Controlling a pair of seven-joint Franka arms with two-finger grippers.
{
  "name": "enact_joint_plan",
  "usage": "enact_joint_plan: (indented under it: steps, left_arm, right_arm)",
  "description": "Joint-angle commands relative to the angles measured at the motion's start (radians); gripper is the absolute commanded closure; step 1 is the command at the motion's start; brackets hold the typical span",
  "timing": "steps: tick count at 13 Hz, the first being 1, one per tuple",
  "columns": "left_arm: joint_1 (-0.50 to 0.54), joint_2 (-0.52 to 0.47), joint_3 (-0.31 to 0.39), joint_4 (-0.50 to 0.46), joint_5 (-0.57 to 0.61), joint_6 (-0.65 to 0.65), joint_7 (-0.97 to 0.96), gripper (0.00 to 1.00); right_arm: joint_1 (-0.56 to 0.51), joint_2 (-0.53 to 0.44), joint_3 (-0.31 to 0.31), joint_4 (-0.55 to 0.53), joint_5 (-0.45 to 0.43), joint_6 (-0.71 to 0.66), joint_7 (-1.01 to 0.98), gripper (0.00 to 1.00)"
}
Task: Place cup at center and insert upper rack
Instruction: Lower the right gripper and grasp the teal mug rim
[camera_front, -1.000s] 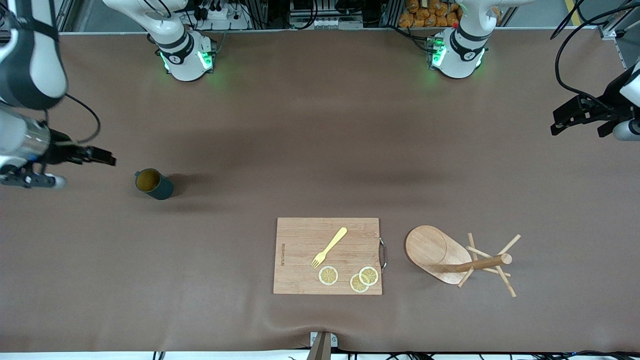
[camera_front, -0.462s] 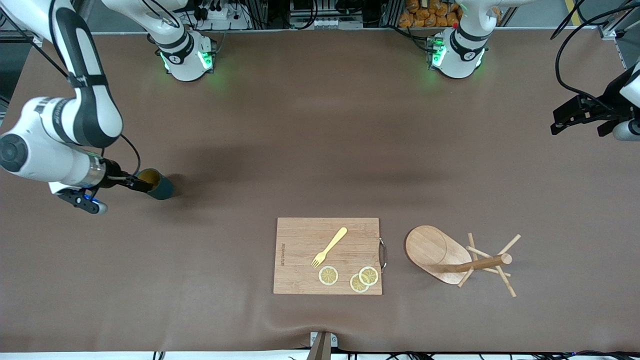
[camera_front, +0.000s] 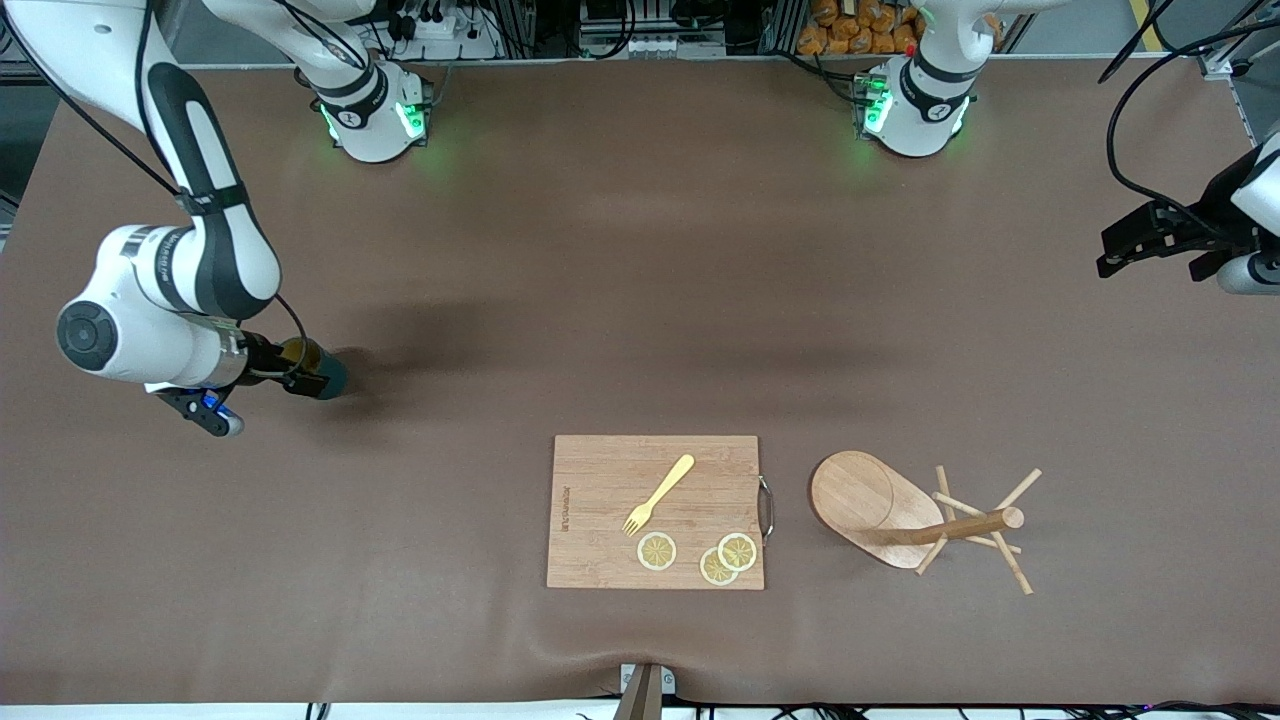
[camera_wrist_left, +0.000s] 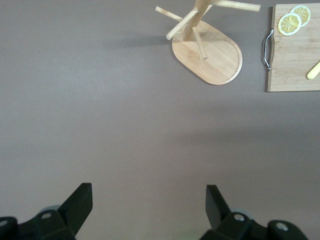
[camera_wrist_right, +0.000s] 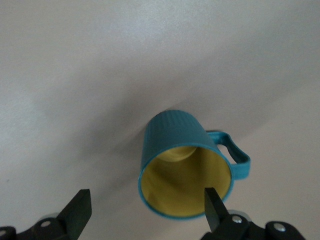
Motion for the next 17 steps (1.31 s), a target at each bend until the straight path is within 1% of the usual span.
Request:
enact_joint_plan:
  steps: [1,2,3,5,6,8,9,10,14,17]
  left_arm:
    - [0.003,0.003,-0.001,0.015,-0.008,-0.001,-0.004,0.0]
    - [0.001,0.003,-0.001,0.015,-0.008,-0.001,-0.005,0.0]
    - [0.003,0.004,-0.001,0.013,-0.008,0.0,-0.005,0.0]
    - [0.004,0.004,-0.001,0.012,-0.006,0.006,-0.004,0.0]
    - [0.005,0.004,-0.001,0.012,-0.006,0.005,-0.004,0.0]
    - [0.006,0.001,-0.001,0.009,-0.006,0.005,-0.004,0.0]
    - [0.006,-0.002,-0.003,0.01,-0.006,0.005,-0.004,0.0]
    - [0.005,-0.003,-0.001,0.01,-0.006,0.005,-0.004,0.0]
    - [0.008,-0.003,-0.001,0.009,-0.006,0.005,-0.004,0.0]
    - [0.008,-0.006,-0.001,0.006,-0.006,0.002,-0.004,0.0]
  right_arm:
    - [0.012,0.008,-0.003,-0.038,0.015,0.069,0.031,0.0]
    - [0.011,0.02,-0.003,-0.039,0.015,0.08,0.031,0.0]
    - [0.011,0.026,-0.005,-0.04,0.015,0.091,0.029,0.08]
    - [0.012,0.025,-0.003,-0.039,0.015,0.091,0.028,0.48]
    - [0.012,0.025,-0.005,-0.039,0.015,0.091,0.02,0.65]
    - [0.006,0.023,-0.005,-0.037,0.003,0.094,0.008,0.88]
    - [0.0,0.023,-0.005,-0.037,0.003,0.098,-0.017,0.96]
    - [-0.005,0.023,-0.005,-0.039,0.003,0.114,-0.032,1.0]
    - [-0.008,0.022,-0.005,-0.037,0.003,0.117,-0.034,1.0]
    - [0.021,-0.018,-0.005,-0.034,0.003,0.074,-0.021,1.0]
